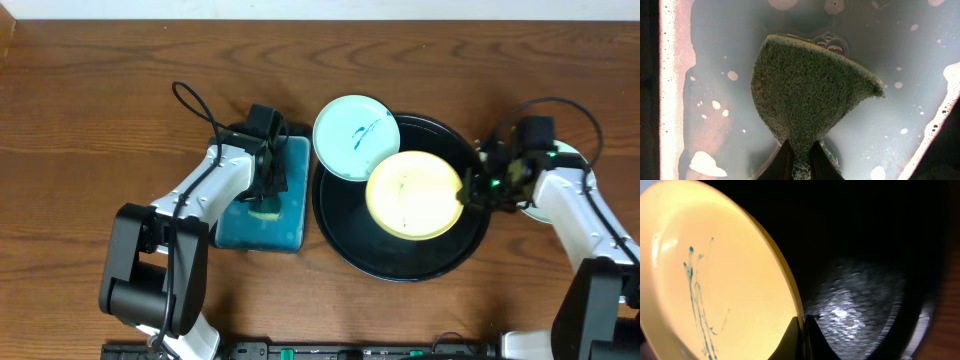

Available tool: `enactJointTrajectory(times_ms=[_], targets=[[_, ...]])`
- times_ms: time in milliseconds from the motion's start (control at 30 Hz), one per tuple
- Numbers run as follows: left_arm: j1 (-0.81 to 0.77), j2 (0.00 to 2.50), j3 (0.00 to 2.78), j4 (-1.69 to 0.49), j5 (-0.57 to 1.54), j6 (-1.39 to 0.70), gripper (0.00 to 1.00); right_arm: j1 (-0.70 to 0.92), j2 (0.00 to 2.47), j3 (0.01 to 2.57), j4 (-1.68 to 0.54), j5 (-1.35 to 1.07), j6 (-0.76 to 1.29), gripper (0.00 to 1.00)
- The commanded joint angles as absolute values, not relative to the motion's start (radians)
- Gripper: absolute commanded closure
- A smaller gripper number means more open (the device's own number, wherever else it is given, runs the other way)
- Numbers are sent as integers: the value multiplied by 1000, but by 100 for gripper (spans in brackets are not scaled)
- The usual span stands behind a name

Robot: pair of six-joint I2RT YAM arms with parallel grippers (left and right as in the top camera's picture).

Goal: Clean dirty plates on tray and stack at the side
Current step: 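Grip the yellow plate rim with the right gripper and tilt it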

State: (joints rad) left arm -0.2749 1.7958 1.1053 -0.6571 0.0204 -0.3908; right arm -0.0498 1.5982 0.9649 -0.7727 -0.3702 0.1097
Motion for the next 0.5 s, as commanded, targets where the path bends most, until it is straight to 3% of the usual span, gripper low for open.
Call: enactJointTrajectory(times_ms=[0, 467], targets=[[-271, 1801, 1089, -656, 37, -378, 93, -3, 1590, 928, -765, -362, 96, 99], [-271, 1756, 1093, -656, 68, -327, 93, 109, 1590, 812, -635, -232, 179, 99]])
